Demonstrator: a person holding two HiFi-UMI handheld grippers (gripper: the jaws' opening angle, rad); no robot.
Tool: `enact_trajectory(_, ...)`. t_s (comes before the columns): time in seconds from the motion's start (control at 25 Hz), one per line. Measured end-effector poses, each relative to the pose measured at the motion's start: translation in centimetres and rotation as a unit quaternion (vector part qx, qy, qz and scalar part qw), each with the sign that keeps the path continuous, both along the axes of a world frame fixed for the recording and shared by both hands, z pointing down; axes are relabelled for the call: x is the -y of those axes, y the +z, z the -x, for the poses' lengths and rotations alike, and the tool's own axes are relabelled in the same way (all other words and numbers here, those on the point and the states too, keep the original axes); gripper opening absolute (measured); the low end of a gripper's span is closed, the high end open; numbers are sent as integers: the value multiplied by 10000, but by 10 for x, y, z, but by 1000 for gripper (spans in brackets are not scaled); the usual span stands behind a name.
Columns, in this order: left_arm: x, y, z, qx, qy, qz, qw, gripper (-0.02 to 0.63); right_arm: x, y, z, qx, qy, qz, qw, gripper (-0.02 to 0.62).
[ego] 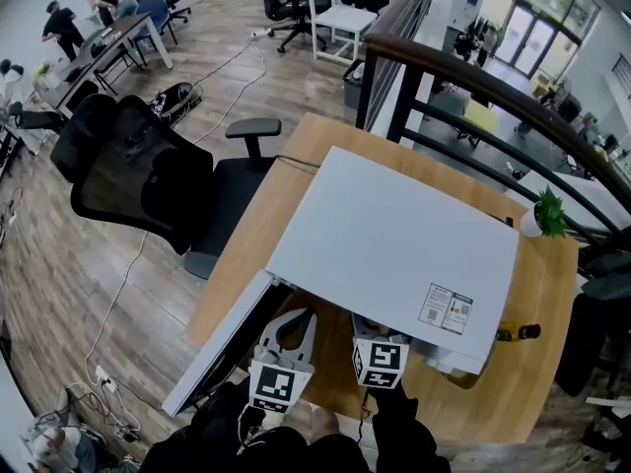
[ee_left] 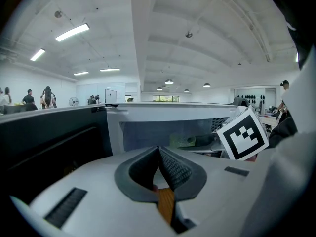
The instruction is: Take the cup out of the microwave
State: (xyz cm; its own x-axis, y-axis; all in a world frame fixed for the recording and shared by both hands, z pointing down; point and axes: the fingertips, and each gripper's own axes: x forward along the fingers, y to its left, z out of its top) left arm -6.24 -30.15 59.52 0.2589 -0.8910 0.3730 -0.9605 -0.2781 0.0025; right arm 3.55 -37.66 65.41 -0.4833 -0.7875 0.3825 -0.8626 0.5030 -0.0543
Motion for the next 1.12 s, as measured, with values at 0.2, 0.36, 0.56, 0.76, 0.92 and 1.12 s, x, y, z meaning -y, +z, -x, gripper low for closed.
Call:
enact_trajectory(0.2,-2,0,4,-5,-42,-1,10000,25,0,1,0,-32,-1,4,10000,347)
enact_trajectory(0.36,-3,0,3,-13,-46,-16,10000,25,-1,1,-2,-10,55,-10,10000,345)
enact_trajectory(0.56,-2,-5,3,1,-28,-47,10000,25,0,-7,-5,35,102,-94,9999,344)
enact_trajectory(0.76,-6,-11,2,-5,-8,-92,10000,25,-4,-16,-7,72,120,-171,9998,342)
enact_trajectory(0.92,-10,-17,1,5,31,-131,9999,25,-10,-24,-8,83,134,-211,9997,342)
enact_trajectory(1.12,-16,-23,-2,10,99,-184,9998,25,-20,-31,-12,90,186,-273,9994,342)
